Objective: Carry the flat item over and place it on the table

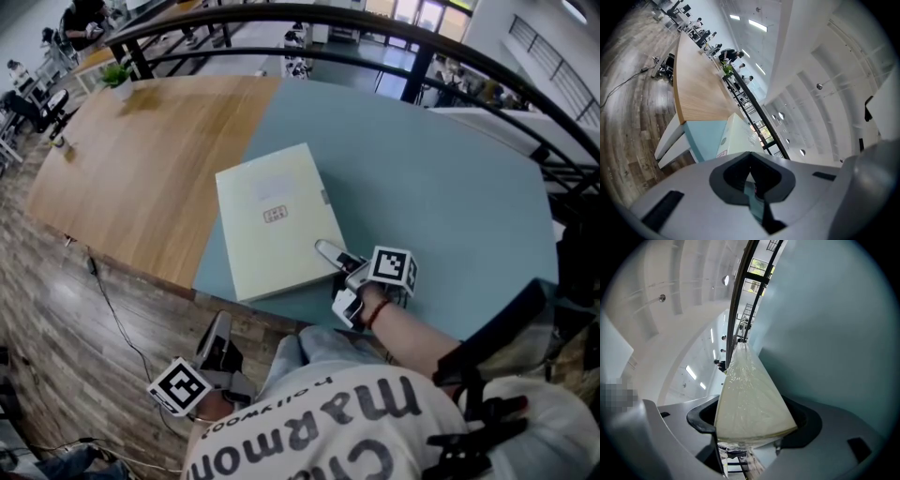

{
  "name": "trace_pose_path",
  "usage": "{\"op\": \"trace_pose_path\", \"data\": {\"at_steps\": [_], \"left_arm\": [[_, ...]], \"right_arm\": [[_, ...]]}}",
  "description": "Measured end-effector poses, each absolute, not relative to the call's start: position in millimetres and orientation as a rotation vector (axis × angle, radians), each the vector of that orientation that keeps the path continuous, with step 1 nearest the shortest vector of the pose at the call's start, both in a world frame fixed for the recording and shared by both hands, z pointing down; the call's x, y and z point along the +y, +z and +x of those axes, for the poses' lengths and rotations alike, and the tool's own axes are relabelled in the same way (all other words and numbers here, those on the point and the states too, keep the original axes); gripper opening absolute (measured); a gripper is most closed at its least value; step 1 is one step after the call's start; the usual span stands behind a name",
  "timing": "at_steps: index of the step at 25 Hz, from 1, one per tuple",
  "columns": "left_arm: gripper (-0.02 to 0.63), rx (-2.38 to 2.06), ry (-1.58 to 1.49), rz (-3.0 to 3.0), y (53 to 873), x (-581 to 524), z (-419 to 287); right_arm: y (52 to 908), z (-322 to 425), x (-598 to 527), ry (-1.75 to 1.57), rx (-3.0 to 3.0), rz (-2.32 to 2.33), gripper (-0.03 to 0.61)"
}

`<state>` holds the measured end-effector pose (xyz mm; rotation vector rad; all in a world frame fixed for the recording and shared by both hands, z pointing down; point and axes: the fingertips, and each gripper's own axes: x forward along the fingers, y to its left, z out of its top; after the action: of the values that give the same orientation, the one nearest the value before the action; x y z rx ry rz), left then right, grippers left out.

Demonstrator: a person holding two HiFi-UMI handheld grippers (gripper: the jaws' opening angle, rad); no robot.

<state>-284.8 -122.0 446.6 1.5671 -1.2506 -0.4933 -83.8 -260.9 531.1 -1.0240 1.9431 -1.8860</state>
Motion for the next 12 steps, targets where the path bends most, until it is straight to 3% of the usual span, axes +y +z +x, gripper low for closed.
{"op": "trace_pose_path", "data": {"at_steps": [12], "left_arm": [[0.003,-1.255,-0.525,1.601,434,-125,-287]], "right_arm": [[539,-81,-257,-1.961,1.891,-1.061,0.356]]}}
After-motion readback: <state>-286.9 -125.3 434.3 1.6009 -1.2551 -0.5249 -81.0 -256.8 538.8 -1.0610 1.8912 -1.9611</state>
